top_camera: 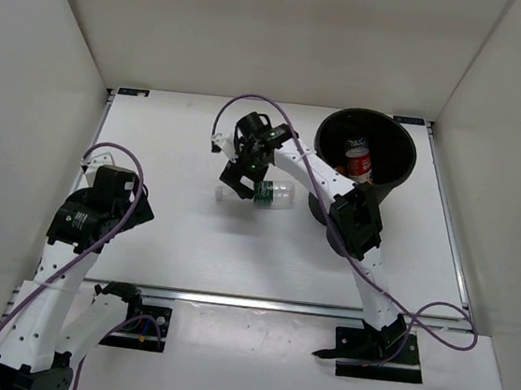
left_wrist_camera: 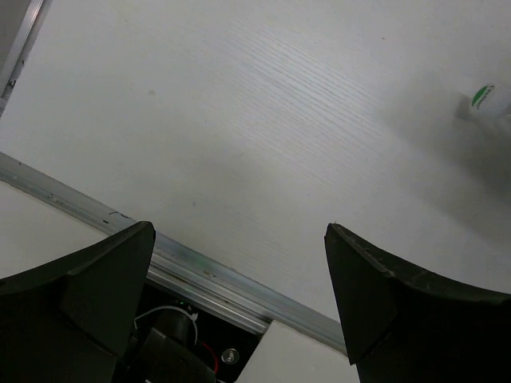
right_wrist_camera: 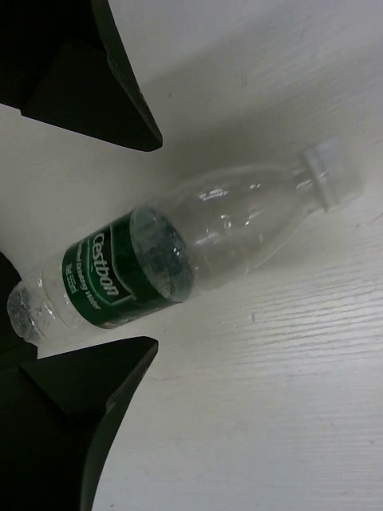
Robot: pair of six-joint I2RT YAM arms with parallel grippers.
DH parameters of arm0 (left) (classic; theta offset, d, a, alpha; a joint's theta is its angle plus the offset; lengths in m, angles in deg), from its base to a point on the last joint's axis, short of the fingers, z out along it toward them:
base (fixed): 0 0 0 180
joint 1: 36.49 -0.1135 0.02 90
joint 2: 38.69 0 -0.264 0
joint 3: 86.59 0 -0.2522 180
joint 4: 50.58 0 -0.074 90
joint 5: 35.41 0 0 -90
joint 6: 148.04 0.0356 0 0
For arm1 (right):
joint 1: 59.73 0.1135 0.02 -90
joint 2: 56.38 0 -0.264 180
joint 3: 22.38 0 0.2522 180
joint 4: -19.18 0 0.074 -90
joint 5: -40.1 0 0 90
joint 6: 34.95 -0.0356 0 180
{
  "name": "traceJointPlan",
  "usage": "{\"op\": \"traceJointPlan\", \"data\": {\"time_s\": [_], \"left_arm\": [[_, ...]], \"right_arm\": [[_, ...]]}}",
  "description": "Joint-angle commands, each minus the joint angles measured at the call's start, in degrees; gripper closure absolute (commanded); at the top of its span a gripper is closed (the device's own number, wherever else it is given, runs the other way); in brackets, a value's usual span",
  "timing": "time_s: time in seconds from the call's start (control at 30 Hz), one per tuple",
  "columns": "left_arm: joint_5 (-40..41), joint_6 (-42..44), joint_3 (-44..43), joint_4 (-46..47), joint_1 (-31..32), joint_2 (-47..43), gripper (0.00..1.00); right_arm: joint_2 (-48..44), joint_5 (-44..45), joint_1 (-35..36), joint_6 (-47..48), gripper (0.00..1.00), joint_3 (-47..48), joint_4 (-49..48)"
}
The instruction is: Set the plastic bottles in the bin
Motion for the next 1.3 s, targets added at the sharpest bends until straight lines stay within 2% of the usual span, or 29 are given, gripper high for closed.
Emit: {"op": "traceJointPlan", "data": {"time_s": [0.0,0.2,0.37,0.47,0.5,0.57,0.63,0.67,0.8,0.87,0.97,1.03,1.07,1.13,1.17,1.2,1.27], "left_arm": [[2.2,1.3,0.7,-1.7,-0.3,0.0,0.02],[2.3,1.8,1.3,-1.1,-0.7,0.8,0.01],[1.4,2.3,1.7,-0.5,-0.8,1.4,0.01],[1.3,2.8,1.1,-0.5,-0.7,1.6,0.02],[1.4,2.5,0.6,-0.3,-0.8,1.3,0.01],[1.4,2.8,-0.1,0.1,-0.8,1.4,0.02],[1.2,2.8,-0.5,0.9,-0.9,1.2,0.01],[0.6,2.8,-0.5,1.0,-0.8,1.0,0.01],[-0.7,2.8,-0.2,3.1,-0.3,0.2,0.01],[-1.5,2.5,0.5,4.5,-0.4,-0.5,0.01],[-3.0,2.6,1.7,6.4,0.0,-0.6,0.01],[-2.8,2.4,2.0,7.4,-0.1,-0.7,0.01],[-3.1,2.6,2.4,7.5,0.0,-0.9,0.02],[-3.0,2.1,2.4,8.5,-0.1,-1.1,0.02],[-3.2,2.1,2.6,8.7,-0.3,-1.2,0.01],[-3.4,2.2,2.6,9.1,0.1,-1.3,0.02],[-4.0,2.1,3.4,9.6,0.0,-1.1,0.02]], "right_arm": [[1.5,-4.9,-1.5,4.1,0.01,2.0,0.9],[1.8,-4.2,-1.1,7.1,0.01,-5.7,-2.1],[2.4,-3.9,-0.6,4.9,0.01,-10.0,-6.6],[1.3,0.4,0.9,3.1,0.09,-12.7,-11.3],[1.0,1.5,1.2,2.1,0.13,-12.6,-11.9],[-1.0,2.1,2.1,0.9,0.29,-11.3,-12.4],[-3.5,2.9,2.7,-1.8,0.62,-9.8,-13.0],[-5.7,3.3,3.3,-2.3,0.65,-8.7,-12.5],[-15.9,9.1,5.9,-5.7,0.64,-5.4,-15.0],[-21.0,16.0,6.7,-6.4,0.62,-4.8,-16.5],[-31.6,22.3,6.1,-7.7,0.61,-7.3,-22.2],[-36.7,23.2,0.6,-10.2,0.58,-10.2,-25.1],[-40.2,21.7,-1.1,-12.2,0.62,-11.2,-26.0],[-45.1,13.8,-11.1,-15.3,0.6,-17.3,-30.2],[-48.2,12.9,-16.6,-17.8,0.6,-21.6,-32.7],[-50.5,6.3,-19.0,-20.2,0.59,-23.8,-34.1],[-54.0,-1.8,-28.8,-24.5,0.58,-32.6,-39.4]]}}
